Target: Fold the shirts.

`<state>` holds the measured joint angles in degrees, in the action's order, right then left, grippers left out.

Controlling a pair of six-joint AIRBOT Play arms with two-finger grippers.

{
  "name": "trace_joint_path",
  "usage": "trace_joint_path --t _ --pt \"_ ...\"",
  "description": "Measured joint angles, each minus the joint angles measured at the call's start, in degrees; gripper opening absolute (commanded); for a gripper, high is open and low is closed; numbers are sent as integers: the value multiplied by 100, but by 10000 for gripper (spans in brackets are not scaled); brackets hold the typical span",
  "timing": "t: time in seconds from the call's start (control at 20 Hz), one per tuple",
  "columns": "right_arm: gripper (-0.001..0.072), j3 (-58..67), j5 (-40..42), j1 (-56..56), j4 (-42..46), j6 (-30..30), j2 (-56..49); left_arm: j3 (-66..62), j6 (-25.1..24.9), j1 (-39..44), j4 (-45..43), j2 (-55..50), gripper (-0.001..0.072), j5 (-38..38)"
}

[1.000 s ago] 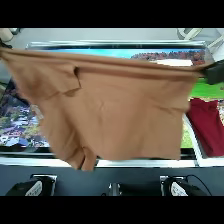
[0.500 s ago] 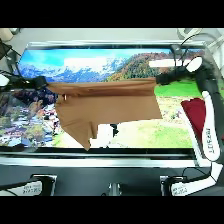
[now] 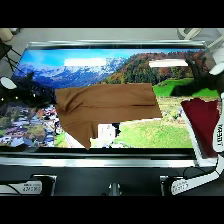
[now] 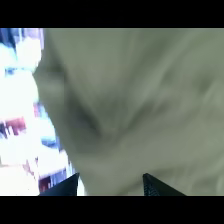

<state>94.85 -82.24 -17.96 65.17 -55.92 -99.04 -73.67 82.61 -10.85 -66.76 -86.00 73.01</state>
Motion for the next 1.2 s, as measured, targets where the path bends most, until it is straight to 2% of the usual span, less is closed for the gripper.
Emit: trace_joint_path --t 0.2,0.4,0.5,0.55,0.6,0.75,1.0,1.2 --pt "432 -671 -793 -334 -302 297 -66 962 -223 -90 251 42 524 358" --pt "444 -1091 -796 -232 -413 507 -81 1565 -350 -90 511 59 522 166" --pt "499 -1182 -658 -160 -431 549 -111 1731 -374 -39 649 52 509 -26" --pt "503 -1204 -592 -138 -442 566 -122 1792 -374 11 748 55 437 -142" --pt "510 -1224 -553 -122 -448 573 -146 1845 -374 55 798 52 307 -240" --pt "512 -1255 -457 -87 -450 492 -247 1928 -310 136 887 52 23 -619" --pt "510 -1270 -256 118 -450 214 -474 1969 -203 192 942 87 26 -857" --pt "471 -1266 -42 345 -483 85 -612 1974 -203 199 962 234 26 -903"
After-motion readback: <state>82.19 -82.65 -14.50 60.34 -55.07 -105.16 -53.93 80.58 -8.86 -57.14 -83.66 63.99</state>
